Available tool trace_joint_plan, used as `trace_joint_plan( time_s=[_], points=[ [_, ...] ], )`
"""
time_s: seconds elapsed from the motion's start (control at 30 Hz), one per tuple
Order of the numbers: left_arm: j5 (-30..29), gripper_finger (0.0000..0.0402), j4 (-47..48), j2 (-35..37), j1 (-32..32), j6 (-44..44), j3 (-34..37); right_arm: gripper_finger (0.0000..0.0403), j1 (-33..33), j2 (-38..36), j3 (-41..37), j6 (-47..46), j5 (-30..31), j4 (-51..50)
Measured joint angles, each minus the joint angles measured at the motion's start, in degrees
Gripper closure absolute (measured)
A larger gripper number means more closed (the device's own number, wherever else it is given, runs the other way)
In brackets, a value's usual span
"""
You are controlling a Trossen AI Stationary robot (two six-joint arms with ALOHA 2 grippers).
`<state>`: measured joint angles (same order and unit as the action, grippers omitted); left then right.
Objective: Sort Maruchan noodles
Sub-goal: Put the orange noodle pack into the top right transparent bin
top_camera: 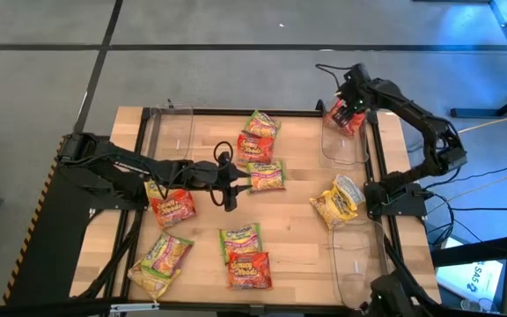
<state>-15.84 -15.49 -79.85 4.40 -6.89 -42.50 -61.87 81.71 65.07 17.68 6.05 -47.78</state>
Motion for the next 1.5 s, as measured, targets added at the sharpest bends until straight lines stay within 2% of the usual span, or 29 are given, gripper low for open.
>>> trace_joint_plan(
  time_s=[0.17, 0.33, 0.43, 0.6, 0.8, 1.03, 1.17, 1.33, 1.5],
  points=[
    [-0.1, 0.0243, 0.0, 0.0, 0.0, -0.4, 0.0, 0.0203, 5.6, -5.5, 0.0, -2.2, -8.6, -0.5],
    [-0.1, 0.0243, 0.0, 0.0, 0.0, -0.4, 0.0, 0.0203, 18.2, -10.4, 0.0, -5.9, -13.0, -0.4],
    [-0.2, 0.0243, 0.0, 0.0, 0.0, -0.4, 0.0, 0.0203, 27.2, -12.7, -1.1, -8.7, -13.0, 1.5],
    [-2.8, 0.0238, -0.6, 0.0, 0.0, -1.8, 0.0, 0.0203, 41.5, -16.1, -8.3, -13.1, -10.1, 12.1],
    [-2.6, 0.0198, 1.5, 0.2, 0.0, -3.5, 0.0, 0.0203, 53.9, -16.0, -17.1, -14.5, -8.4, 26.4],
    [-0.9, 0.0183, 14.6, 7.7, -0.9, -11.0, 0.0, 0.0203, 61.9, -15.8, -24.6, -14.5, -8.2, 38.6],
    [3.3, 0.0184, 23.4, 12.1, -0.9, -15.8, 0.0, 0.0203, 64.1, -15.8, -26.8, -14.5, -8.2, 43.3],
    [6.5, 0.0185, 45.1, 18.3, -1.9, -25.2, -2.3, 0.0203, 65.7, -15.8, -27.4, -14.7, -8.2, 43.9],
    [6.9, 0.0186, 68.9, 19.3, -3.7, -33.2, -7.1, 0.0203, 66.1, -15.8, -27.3, -14.9, -7.7, 45.4]
  ],
)
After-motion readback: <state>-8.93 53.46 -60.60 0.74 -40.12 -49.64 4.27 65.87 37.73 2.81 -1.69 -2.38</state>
